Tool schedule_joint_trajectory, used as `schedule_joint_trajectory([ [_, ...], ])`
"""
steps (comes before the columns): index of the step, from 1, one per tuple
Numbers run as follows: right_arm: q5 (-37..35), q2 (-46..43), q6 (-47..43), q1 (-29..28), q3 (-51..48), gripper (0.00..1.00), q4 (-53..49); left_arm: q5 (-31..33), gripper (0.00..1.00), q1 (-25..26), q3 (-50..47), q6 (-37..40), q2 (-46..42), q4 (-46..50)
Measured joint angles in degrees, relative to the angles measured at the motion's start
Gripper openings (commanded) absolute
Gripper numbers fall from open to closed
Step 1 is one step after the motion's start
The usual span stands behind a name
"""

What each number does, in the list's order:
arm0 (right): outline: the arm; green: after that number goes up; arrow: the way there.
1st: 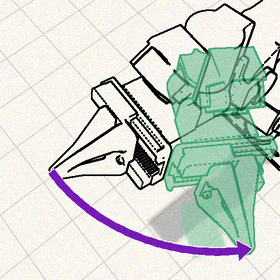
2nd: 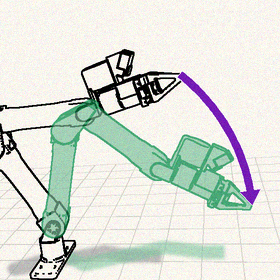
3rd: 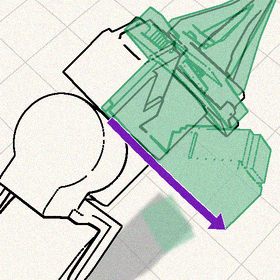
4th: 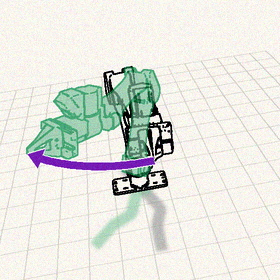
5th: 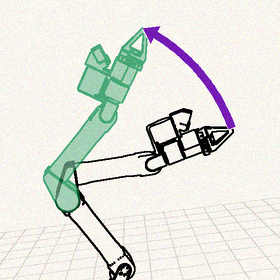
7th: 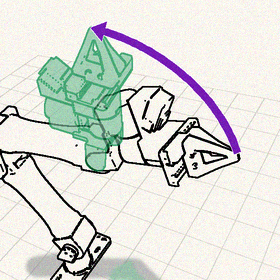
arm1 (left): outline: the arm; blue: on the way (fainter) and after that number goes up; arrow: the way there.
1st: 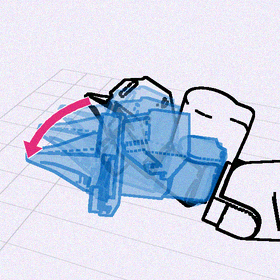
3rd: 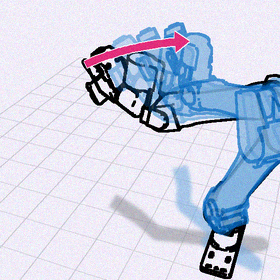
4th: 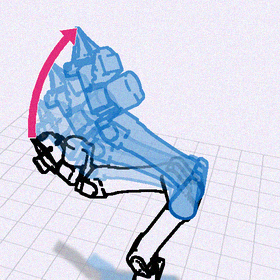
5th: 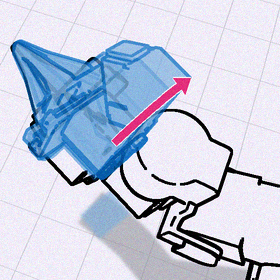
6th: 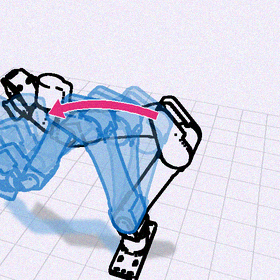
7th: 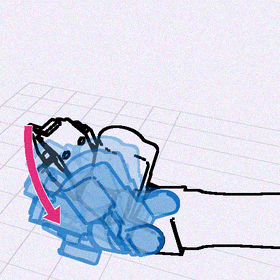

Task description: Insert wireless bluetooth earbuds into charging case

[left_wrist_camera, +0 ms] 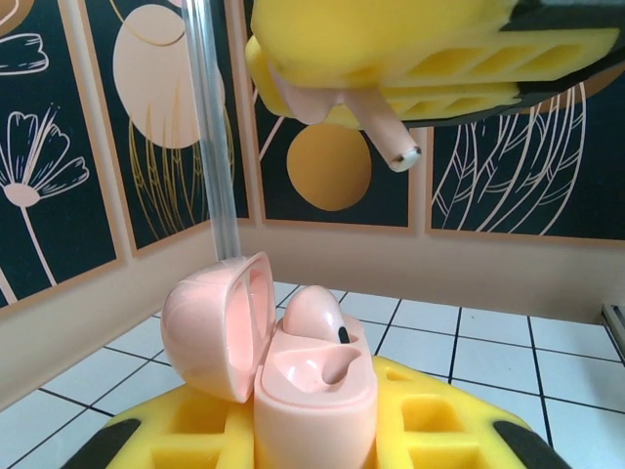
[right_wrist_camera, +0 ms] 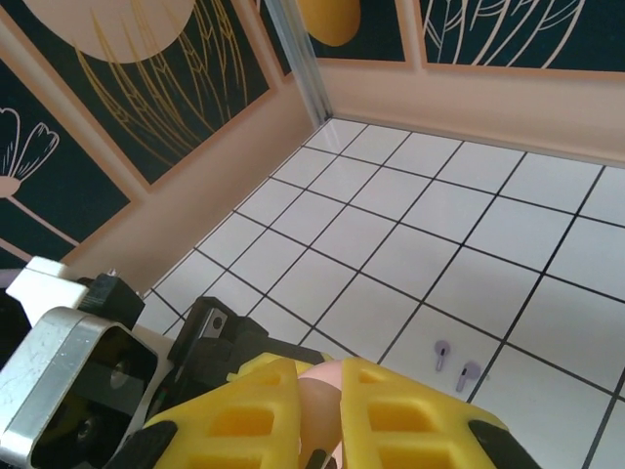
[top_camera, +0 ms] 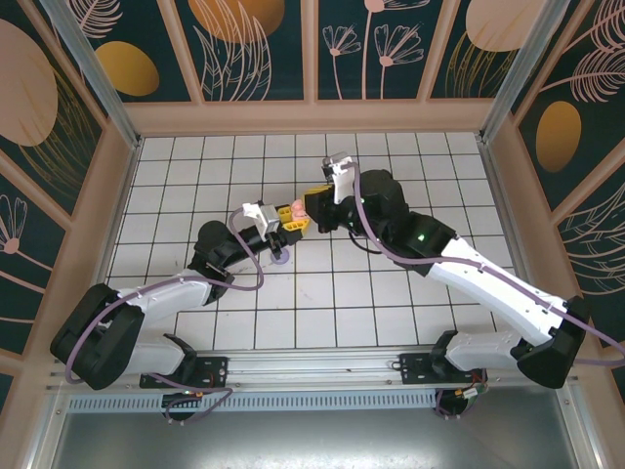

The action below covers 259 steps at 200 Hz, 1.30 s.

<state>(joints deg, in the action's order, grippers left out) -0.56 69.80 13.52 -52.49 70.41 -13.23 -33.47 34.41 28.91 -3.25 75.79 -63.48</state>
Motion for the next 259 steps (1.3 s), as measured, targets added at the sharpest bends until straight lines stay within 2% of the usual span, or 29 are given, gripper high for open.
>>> schedule_joint_trajectory([
  [74, -1.5, -0.2, -3.7, -1.3, -2.7, 0.12, 1.5, -3.6, 0.0, 0.0, 1.6, -0.7, 0.0, 0.3],
  [207, -3.1, 0.4, -4.3, -1.9, -2.7, 0.11, 2.3, -3.8, 0.0, 0.0, 1.9, -1.5, 0.0, 0.7],
  [259, -6.3, 1.5, -5.7, -3.6, -2.6, 0.11, 2.8, -3.8, 0.0, 0.0, 2.0, -1.9, 0.1, 1.9],
])
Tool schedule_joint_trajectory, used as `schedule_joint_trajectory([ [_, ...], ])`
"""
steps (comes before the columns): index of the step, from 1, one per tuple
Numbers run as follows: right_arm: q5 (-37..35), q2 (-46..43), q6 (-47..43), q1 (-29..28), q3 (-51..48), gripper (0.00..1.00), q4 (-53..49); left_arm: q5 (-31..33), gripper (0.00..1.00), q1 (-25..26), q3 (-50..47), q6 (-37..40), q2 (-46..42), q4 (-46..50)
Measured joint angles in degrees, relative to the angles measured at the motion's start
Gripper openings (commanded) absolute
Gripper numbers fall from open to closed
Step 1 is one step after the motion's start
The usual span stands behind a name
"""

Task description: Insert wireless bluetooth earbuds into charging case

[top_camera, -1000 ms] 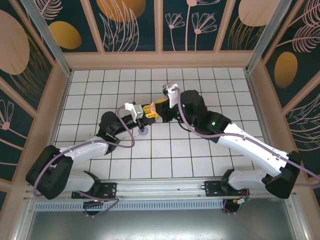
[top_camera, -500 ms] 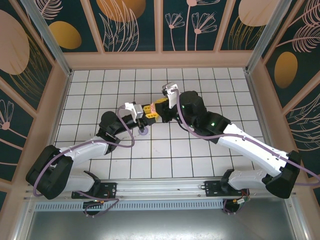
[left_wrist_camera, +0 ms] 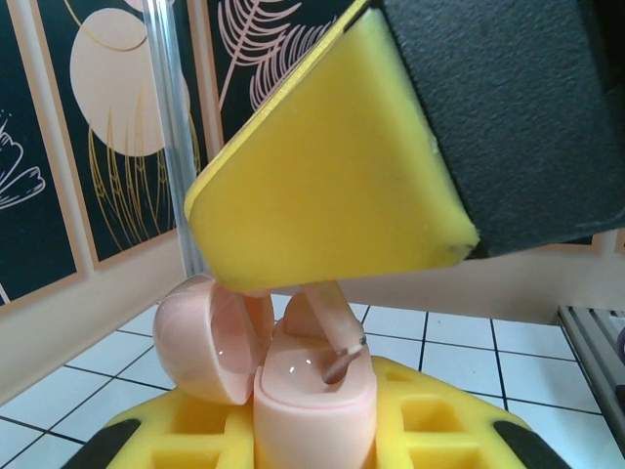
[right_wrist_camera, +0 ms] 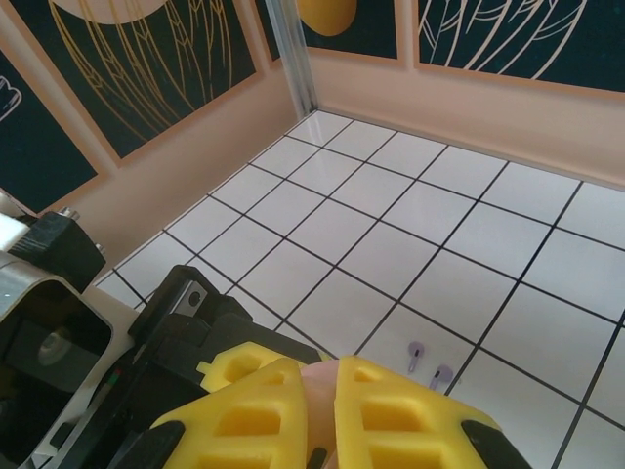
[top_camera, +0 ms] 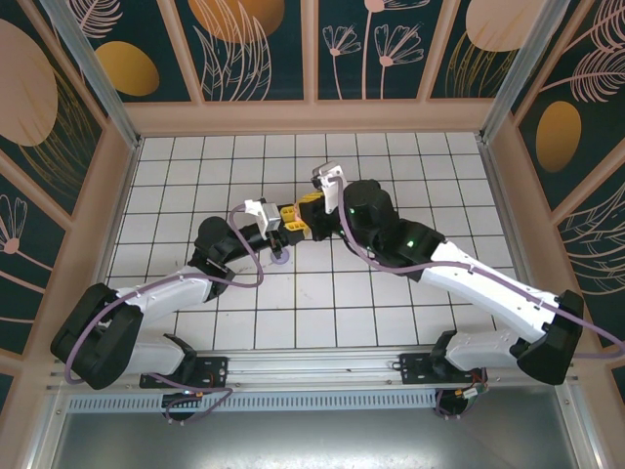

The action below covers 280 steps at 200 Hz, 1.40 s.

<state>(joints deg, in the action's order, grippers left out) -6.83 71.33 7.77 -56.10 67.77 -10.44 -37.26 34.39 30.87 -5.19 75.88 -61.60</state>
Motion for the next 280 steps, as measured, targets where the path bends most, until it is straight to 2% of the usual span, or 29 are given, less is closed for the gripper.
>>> schedule_joint_trajectory([
  [219, -9.2, 2.0, -5.3, -3.3, 0.0, 0.08, -1.2, 0.2, 0.0, -0.2, 0.0, 0.0, 0.0, 3.3],
  [280, -10.1, 2.2, -5.5, -3.6, 0.5, 0.15, -1.8, 0.2, 0.0, -0.2, 0.0, 0.0, 0.0, 3.3],
])
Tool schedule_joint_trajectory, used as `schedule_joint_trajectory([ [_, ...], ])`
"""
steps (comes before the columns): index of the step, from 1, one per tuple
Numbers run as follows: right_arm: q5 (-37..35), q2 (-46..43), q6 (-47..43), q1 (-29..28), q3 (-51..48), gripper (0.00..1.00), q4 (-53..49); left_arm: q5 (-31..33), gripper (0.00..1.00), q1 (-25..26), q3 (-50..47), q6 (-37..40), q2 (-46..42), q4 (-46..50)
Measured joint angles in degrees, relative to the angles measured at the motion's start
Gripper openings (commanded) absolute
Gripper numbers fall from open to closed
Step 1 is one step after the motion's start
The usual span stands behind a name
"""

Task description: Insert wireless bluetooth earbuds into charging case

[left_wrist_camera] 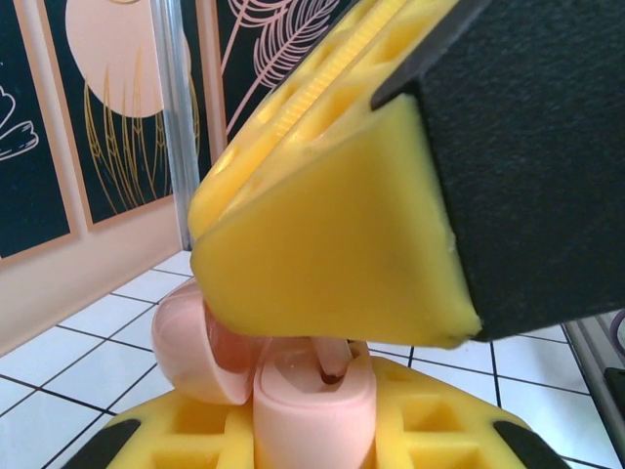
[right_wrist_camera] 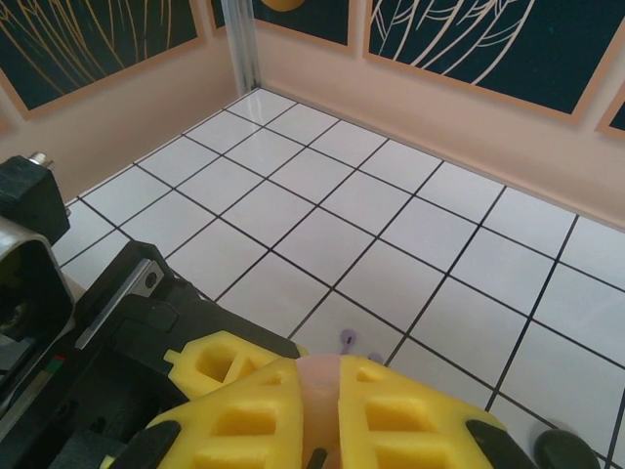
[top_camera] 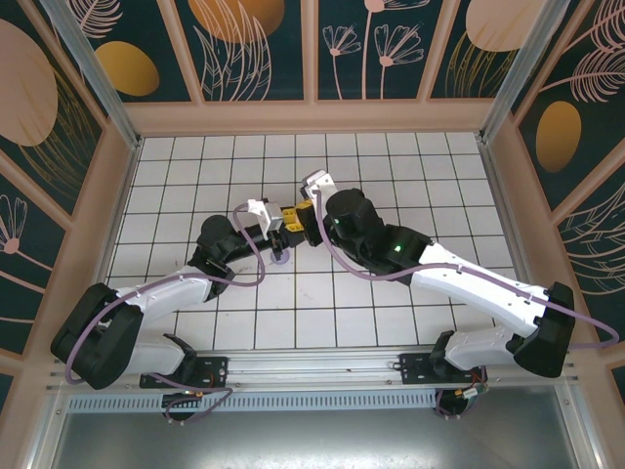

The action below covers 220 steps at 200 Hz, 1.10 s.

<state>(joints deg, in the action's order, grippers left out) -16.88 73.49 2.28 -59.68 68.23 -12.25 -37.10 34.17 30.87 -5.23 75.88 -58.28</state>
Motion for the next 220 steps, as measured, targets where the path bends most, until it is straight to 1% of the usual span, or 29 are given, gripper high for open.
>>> schedule_joint_trajectory([
  [24, -0.2, 0.4, 0.3, 0.0, 0.4, 0.23, -0.2, 0.0, 0.0, 0.0, 0.0, -0.2, 0.0, 0.0],
  [162, -1.5, 1.7, 2.8, -0.2, 4.0, 0.41, -4.1, -0.2, 0.0, 0.0, 0.0, -0.6, 0.0, -1.7],
  [199, -1.1, 1.7, 3.7, 0.3, 4.9, 0.51, -5.2, -0.2, 0.0, 0.0, 0.2, -0.9, 0.0, -2.5],
  [220, -0.5, 1.7, 4.3, 0.8, 5.9, 0.55, -5.8, -0.2, 0.0, 0.0, 0.5, -0.9, 0.0, -3.4],
])
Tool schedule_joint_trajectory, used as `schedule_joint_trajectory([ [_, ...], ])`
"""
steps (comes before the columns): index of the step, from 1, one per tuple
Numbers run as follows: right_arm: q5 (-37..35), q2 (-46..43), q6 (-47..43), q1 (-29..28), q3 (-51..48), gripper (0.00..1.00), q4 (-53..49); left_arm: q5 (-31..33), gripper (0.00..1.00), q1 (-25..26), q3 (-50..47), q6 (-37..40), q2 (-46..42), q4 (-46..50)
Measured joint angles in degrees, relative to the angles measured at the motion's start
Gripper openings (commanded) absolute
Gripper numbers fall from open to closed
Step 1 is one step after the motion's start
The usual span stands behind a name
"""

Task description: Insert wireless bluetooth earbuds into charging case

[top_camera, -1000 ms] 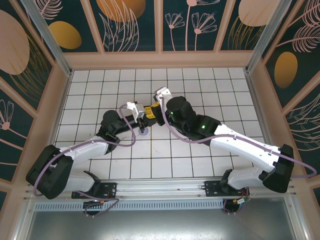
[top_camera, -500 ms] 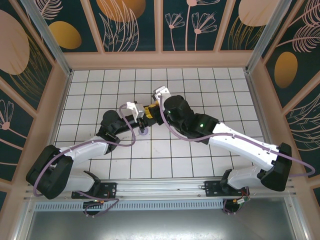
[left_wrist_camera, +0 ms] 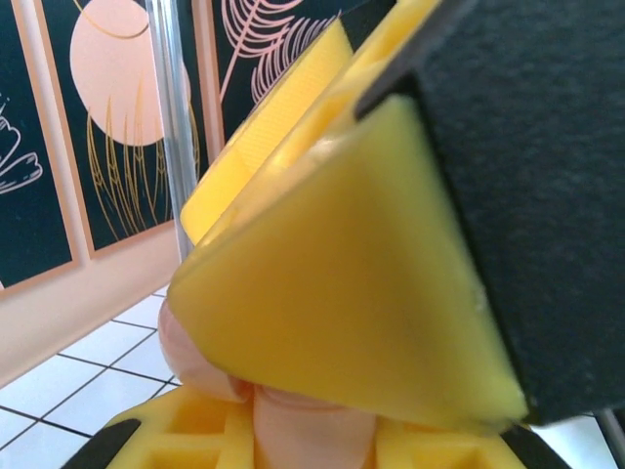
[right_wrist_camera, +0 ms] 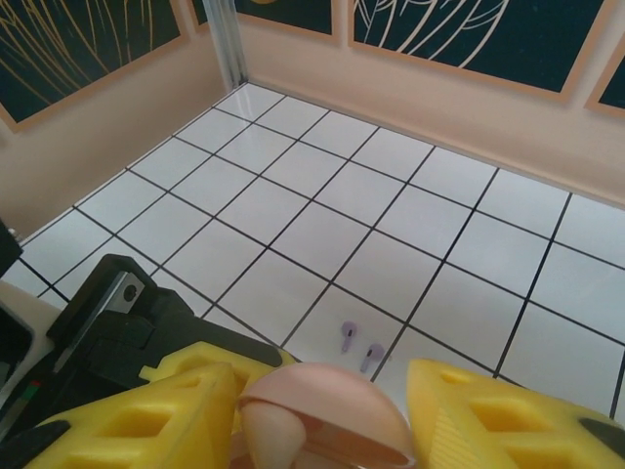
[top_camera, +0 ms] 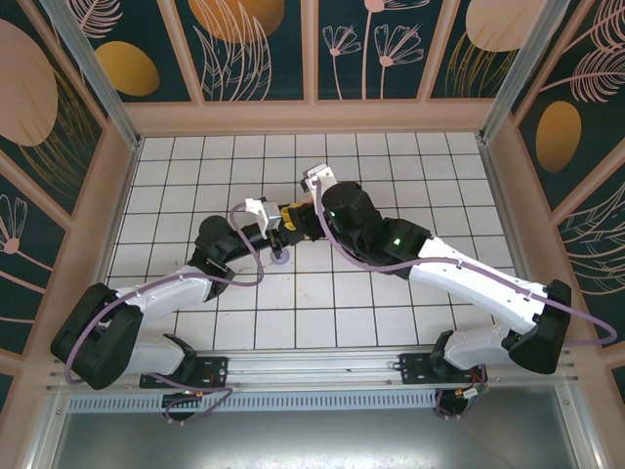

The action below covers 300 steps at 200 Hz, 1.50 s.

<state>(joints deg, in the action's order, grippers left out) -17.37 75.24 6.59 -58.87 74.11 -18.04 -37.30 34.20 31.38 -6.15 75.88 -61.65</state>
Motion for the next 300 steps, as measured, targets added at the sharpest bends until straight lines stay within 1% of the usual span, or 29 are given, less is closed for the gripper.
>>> schedule_joint_trajectory([
  [44, 1.5, 0.1, 0.9, 1.5, 2.6, 0.58, -0.4, -0.4, 0.0, 0.0, 0.2, -0.2, 0.0, -1.9],
  [112, 4.2, 0.1, 2.2, 2.8, 2.8, 0.59, -0.4, -0.4, 0.0, 0.0, 0.2, -0.2, 0.0, -2.5],
  [129, 4.9, 0.1, 2.9, 3.1, 2.8, 0.62, -0.4, -0.4, 0.0, 0.0, 0.2, -0.4, 0.0, -2.7],
  [152, 6.1, -0.1, 3.4, 3.4, 3.5, 0.64, -0.2, -0.4, 0.0, 0.0, 0.2, -0.6, 0.5, -3.1],
  [191, 7.5, -3.2, 5.6, 4.3, 3.7, 0.64, -0.2, -0.4, 0.0, 0.0, 0.2, -0.8, 1.5, -3.8],
  [213, 8.0, -5.3, 8.1, 5.9, 3.7, 0.64, -0.2, -0.3, 0.0, 0.0, 0.2, -0.8, 2.3, -4.9],
  [251, 8.3, -9.2, 14.6, 10.2, 1.9, 0.64, -0.2, 0.3, 0.0, 0.0, -0.2, -0.6, 5.4, -8.4],
  [273, 8.4, -10.6, 17.2, 11.2, -0.5, 0.63, -0.4, 0.3, 0.0, 0.0, -1.1, -0.5, 8.6, -12.0],
  [300, 9.4, -10.7, 19.5, 11.7, -3.5, 0.62, -0.7, 1.0, 0.0, 0.5, -2.0, -0.6, 14.8, -17.7],
])
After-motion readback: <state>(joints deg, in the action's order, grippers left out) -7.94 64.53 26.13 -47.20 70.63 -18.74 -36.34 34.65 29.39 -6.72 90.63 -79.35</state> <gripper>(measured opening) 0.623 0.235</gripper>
